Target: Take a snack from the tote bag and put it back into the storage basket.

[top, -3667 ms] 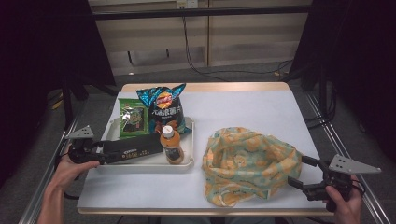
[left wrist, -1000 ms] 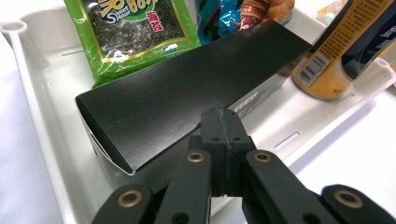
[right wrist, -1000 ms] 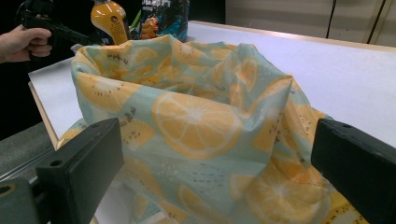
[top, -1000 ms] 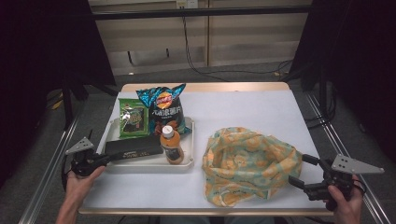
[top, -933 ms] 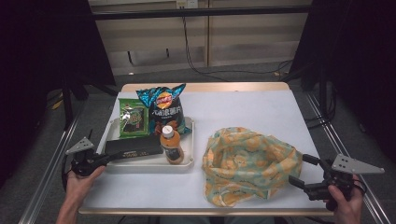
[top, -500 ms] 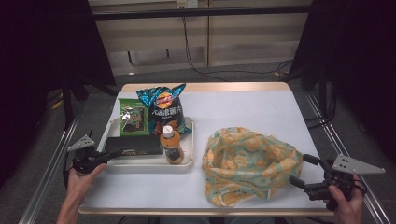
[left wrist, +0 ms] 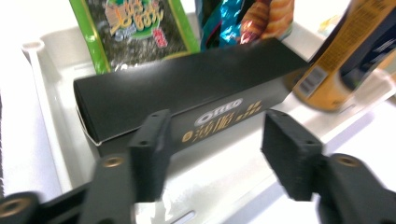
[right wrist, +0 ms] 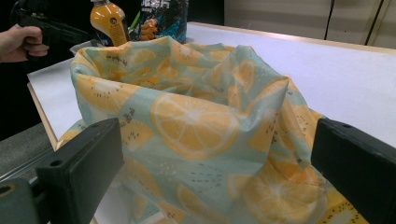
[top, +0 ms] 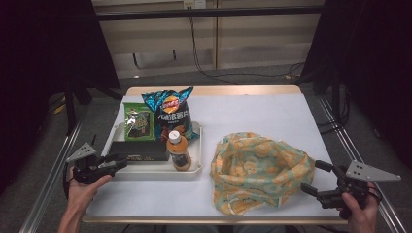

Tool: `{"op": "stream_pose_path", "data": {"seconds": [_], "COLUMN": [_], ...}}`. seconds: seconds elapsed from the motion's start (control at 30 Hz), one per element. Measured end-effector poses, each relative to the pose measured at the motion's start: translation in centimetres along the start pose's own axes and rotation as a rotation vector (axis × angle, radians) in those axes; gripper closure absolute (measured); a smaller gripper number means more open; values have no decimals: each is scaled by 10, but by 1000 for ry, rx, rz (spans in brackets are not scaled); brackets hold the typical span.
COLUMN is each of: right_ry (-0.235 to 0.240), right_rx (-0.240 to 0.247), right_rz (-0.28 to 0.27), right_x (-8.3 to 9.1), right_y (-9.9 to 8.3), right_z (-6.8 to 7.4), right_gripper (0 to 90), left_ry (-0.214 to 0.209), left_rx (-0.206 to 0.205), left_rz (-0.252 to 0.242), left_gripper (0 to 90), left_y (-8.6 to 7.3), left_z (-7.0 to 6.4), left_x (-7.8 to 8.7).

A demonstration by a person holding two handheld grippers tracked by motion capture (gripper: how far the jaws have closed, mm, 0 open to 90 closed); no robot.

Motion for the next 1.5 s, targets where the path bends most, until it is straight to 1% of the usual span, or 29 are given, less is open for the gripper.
{"op": "stream_pose_path", "data": {"seconds": [0.1,0.17,0.3,0.33,0.37,0.4,0.43,0.47,0.53,0.57,0.6,0.63,0.67,0.77,0.8,0.83,0.87,0.93,0.97,1.0,1.07,1.13,1.2,1.27,1.3,1.33,1.37,1.47,1.5], "right_ry": [0,-1,0,-2,-2,3,3,1,3,3,2,7,6,4,8,5,4,8,11,11,7,16,18,16,19,21,21,28,28], "right_rx": [5,4,5,2,-6,5,7,3,7,10,10,12,12,14,16,21,25,37,38,42,56,53,52,48,45,47,43,46,44], "right_rz": [-2,-3,-3,-4,-7,-4,-3,0,-1,2,1,3,5,9,9,12,17,24,28,31,38,40,39,36,35,37,38,40,38], "right_x": [0,0,1,1,0,0,0,0,-1,-1,-2,-2,-2,-3,-3,-4,-4,-5,-6,-7,-8,-8,-8,-8,-8,-8,-8,-8,-8], "right_y": [0,0,0,0,1,1,1,0,0,0,0,0,0,0,0,0,-1,-1,-1,-1,-1,-1,-2,-2,-2,-2,-3,-3,-3], "right_z": [0,0,0,0,0,0,0,1,1,0,0,1,1,2,2,2,3,4,4,5,6,7,7,7,7,7,7,7,7], "right_gripper": [19,19,19,19,19,19,19,19,19,19,19,19,19,19,19,19,19,19,19,19,19,19,19,19,19,19,19,19,19], "left_ry": [19,23,37,38,47,53,48,54,68,65,59,55,60,53,36,33,45,23,30,28,18,-11,-21,-1,-18,-40,-54,-60,-82], "left_rx": [0,-9,-21,-11,-18,-32,-19,-19,-31,-32,-51,-58,-56,-50,-55,-62,-59,-62,-61,-52,-50,-50,-23,-1,-7,-23,-20,-49,-45], "left_rz": [-22,-41,-62,-72,-70,-64,-81,-95,-104,-109,-109,-105,-111,-137,-155,-150,-155,-152,-155,-158,-135,-129,-157,-161,-143,-149,-159,-168,-175], "left_gripper": [251,190,121,101,89,75,68,58,59,62,57,58,59,52,38,37,36,36,35,35,34,35,35,34,33,33,30,26,25], "left_y": [3,5,6,6,5,5,5,5,5,5,5,6,6,8,9,9,8,7,7,6,5,6,6,1,-1,-2,-4,-7,-7], "left_z": [-5,-9,-19,-22,-25,-27,-31,-34,-42,-46,-51,-56,-61,-74,-78,-83,-86,-98,-102,-107,-117,-127,-135,-142,-146,-149,-152,-155,-154], "left_x": [6,9,17,18,20,23,25,28,33,35,37,38,38,40,40,39,38,36,35,34,30,28,26,21,17,15,13,10,10]}}
Point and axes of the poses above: each handheld gripper's, and its own axes: x roughly backward along the jaws, y roughly out of its top, z roughly to its left, the point moved 4 cm from there along -x, roughly forward along the jaws, and after that the axes turned 1 degree about -z, right-handed, at the moved point
